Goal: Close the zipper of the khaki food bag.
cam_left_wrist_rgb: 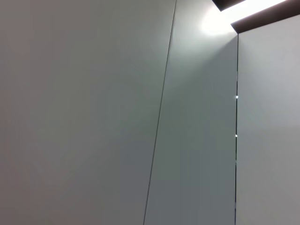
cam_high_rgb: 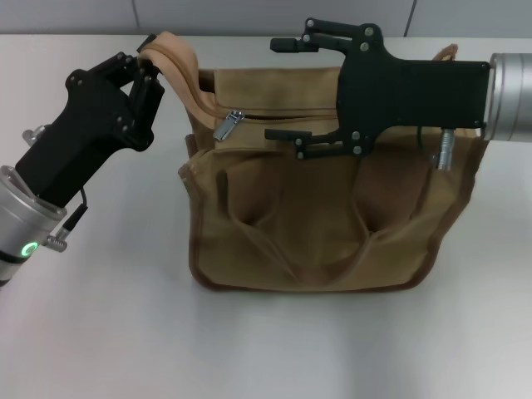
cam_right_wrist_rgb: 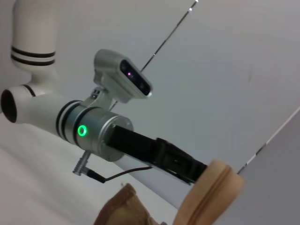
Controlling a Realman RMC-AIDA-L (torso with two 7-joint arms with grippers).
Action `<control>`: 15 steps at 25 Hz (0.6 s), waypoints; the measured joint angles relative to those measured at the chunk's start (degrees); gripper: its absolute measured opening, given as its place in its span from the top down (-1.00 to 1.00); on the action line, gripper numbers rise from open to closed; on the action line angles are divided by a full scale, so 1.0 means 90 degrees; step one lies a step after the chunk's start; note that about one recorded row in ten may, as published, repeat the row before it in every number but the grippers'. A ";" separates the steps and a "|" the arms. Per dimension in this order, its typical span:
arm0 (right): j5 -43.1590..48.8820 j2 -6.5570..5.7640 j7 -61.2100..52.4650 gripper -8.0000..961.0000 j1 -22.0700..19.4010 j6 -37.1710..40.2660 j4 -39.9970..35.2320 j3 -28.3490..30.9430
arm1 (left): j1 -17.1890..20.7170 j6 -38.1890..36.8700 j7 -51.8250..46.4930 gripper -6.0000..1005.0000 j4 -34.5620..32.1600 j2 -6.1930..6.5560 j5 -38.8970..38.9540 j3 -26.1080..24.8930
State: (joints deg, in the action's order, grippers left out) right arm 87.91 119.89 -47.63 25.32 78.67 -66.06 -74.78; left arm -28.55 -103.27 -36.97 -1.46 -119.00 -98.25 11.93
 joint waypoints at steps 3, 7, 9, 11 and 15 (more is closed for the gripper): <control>-0.0058 0.0000 0.0258 -0.67 0.0014 -0.0063 0.0008 -0.0148 | -0.0081 -0.0014 -0.0004 0.91 0.0105 0.0000 0.0001 -0.0083; -0.0084 0.0000 0.0501 -0.67 0.0025 -0.0201 0.0028 -0.0321 | -0.0205 -0.0085 -0.0004 0.91 0.0196 -0.0006 -0.0007 -0.0098; -0.0226 0.0000 0.0711 -0.67 -0.0009 -0.0300 0.0071 -0.0423 | -0.0259 -0.0219 -0.0004 0.91 0.0227 -0.0009 -0.0009 -0.0098; -0.0417 0.0000 0.0896 -0.67 -0.0051 -0.0348 0.0130 -0.0456 | -0.0322 -0.0334 -0.0004 0.91 0.0239 -0.0010 -0.0007 -0.0097; -0.0570 0.0000 0.1104 -0.67 -0.0113 -0.0373 0.0250 -0.0461 | -0.0416 -0.0404 -0.0004 0.91 0.0241 -0.0004 -0.0005 -0.0103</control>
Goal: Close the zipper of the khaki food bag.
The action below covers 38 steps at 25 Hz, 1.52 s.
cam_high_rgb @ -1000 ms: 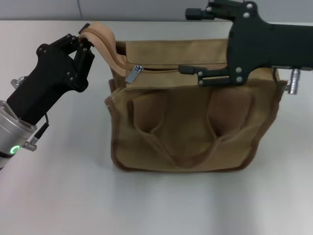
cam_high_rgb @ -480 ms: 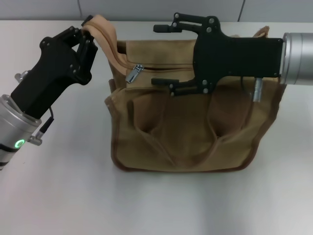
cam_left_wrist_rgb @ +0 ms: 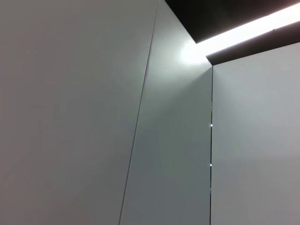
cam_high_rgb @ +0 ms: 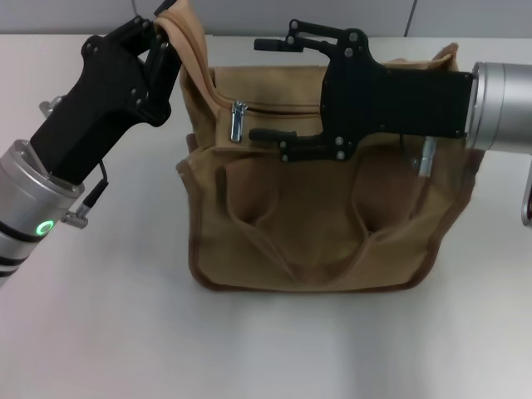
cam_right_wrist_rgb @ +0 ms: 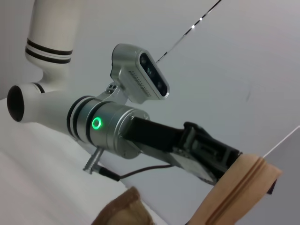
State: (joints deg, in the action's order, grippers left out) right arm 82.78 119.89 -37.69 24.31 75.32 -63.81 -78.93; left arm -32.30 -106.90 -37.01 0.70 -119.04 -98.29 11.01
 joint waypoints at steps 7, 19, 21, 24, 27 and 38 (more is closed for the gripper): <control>-0.0355 0.0000 0.0323 -0.67 -0.0094 -0.0084 0.0265 -0.0013 | -0.0187 0.0008 0.0001 0.91 -0.0014 0.0001 0.0004 -0.0023; -0.1340 0.0000 0.0535 -0.67 -0.0158 -0.0168 0.0877 -0.0159 | -0.0339 0.0013 -0.0166 0.91 -0.0069 0.0005 0.0004 -0.0130; -0.1566 0.0000 0.0529 -0.67 -0.0163 -0.0169 0.1051 -0.0165 | -0.0363 0.0032 -0.0157 0.91 -0.0069 0.0004 0.0004 -0.0130; -0.1933 -0.0001 0.0492 -0.67 -0.0176 -0.0137 0.1313 -0.0166 | -0.0396 0.0110 -0.0129 0.91 -0.0069 0.0004 -0.0005 -0.0130; -0.2254 -0.0022 0.0113 -0.67 -0.0231 -0.0078 0.1407 -0.0154 | -0.0417 0.0191 -0.0112 0.91 -0.0070 0.0004 -0.0026 -0.0130; -0.1131 -0.0178 -0.5828 -0.67 0.0000 0.1033 0.0648 0.0554 | -0.0502 0.0358 -0.0107 0.91 -0.0079 -0.0001 -0.0041 -0.0119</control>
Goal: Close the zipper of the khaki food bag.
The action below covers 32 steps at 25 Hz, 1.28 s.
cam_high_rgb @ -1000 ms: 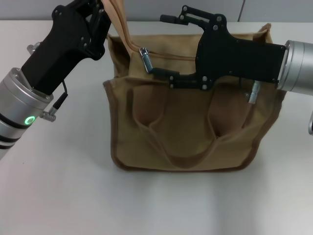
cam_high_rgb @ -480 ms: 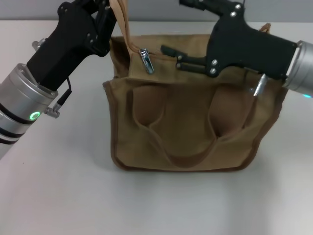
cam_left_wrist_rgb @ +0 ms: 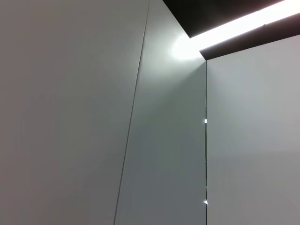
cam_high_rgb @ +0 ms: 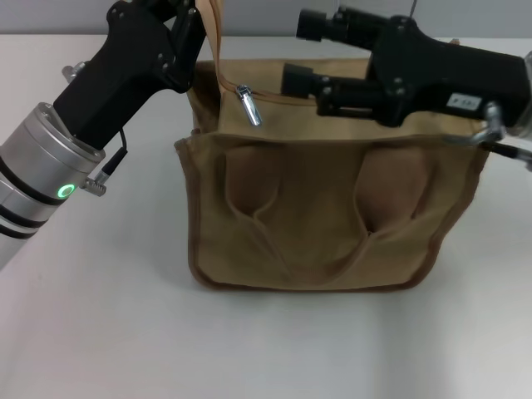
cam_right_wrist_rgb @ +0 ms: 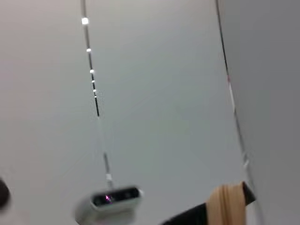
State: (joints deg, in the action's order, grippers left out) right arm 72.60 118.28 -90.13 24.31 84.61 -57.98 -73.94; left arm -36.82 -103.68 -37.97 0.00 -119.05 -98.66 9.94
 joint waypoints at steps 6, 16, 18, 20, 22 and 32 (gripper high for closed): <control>0.0193 -0.0249 -0.3724 -0.67 0.0600 0.1344 0.0783 0.1395 | -0.0039 -0.0017 0.0000 0.91 0.0000 0.0006 0.0009 0.0000; 0.0487 -0.0668 -0.5593 -0.67 0.1861 0.1801 0.3810 0.2336 | -0.0158 -0.0005 0.0123 0.91 0.0033 -0.0004 -0.0014 0.0009; 0.0682 -0.0563 -0.5594 -0.67 0.1969 0.1757 0.3797 0.2323 | -0.0167 -0.0026 0.0100 0.91 0.0036 -0.0004 -0.0016 0.0008; 0.0952 -0.0489 -0.5595 -0.67 0.2085 0.1742 0.3797 0.2323 | -0.0170 -0.0044 0.0080 0.91 0.0042 -0.0004 -0.0015 0.0002; 0.1211 -0.0440 -0.5581 -0.67 0.2162 0.1740 0.3802 0.2325 | -0.0172 -0.0052 0.0072 0.91 0.0051 -0.0004 -0.0015 -0.0001; 0.1864 -0.0363 -0.5218 -0.67 0.2231 0.1510 0.3804 0.2333 | -0.0192 -0.0122 0.0025 0.91 0.0078 -0.0004 -0.0001 -0.0001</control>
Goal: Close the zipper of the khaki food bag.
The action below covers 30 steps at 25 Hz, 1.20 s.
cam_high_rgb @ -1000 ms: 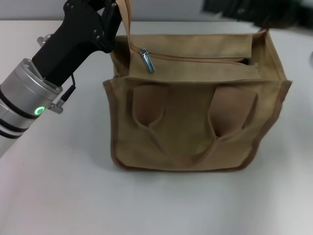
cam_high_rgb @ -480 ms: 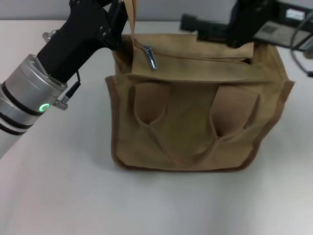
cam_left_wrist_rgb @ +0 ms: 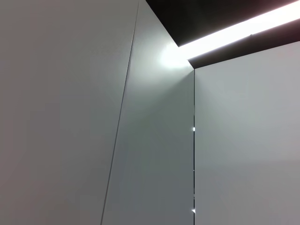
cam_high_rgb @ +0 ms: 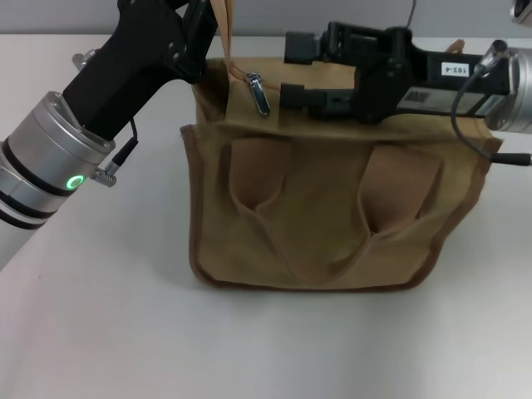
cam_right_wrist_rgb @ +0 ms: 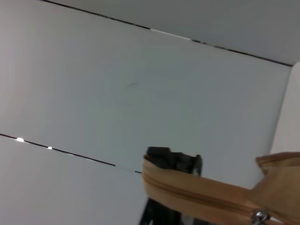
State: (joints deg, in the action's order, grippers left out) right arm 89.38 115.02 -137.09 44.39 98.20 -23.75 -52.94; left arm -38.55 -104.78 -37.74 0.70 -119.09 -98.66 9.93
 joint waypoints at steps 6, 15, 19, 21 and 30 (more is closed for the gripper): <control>0.0056 0.0008 0.0221 -0.67 0.0029 -0.0222 0.0002 0.0004 | -0.0029 -0.0010 -0.0004 0.91 0.0011 0.0000 -0.0002 0.0000; 0.0274 0.0128 0.0395 -0.67 0.0191 -0.0405 -0.0016 -0.0012 | -0.0138 -0.0006 -0.0064 0.91 0.0011 -0.0002 -0.0007 0.0011; 0.0311 0.0162 0.0513 -0.67 0.0260 -0.0440 -0.0095 -0.0082 | -0.0144 0.0000 -0.0065 0.91 0.0043 -0.0007 -0.0015 0.0015; 0.0357 0.0168 0.0587 -0.67 0.0269 -0.0516 -0.0155 -0.0105 | -0.0144 -0.0001 -0.0065 0.91 0.0069 -0.0009 -0.0016 0.0009; 0.0377 0.0212 0.0998 -0.61 0.0385 -0.0784 -0.0250 -0.0569 | -0.0134 0.0012 -0.0065 0.91 0.0104 -0.0010 -0.0019 0.0032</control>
State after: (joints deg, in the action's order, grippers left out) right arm 92.77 116.92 -128.11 47.85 91.15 -26.00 -58.06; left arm -39.75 -104.67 -38.32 1.63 -119.18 -98.83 10.21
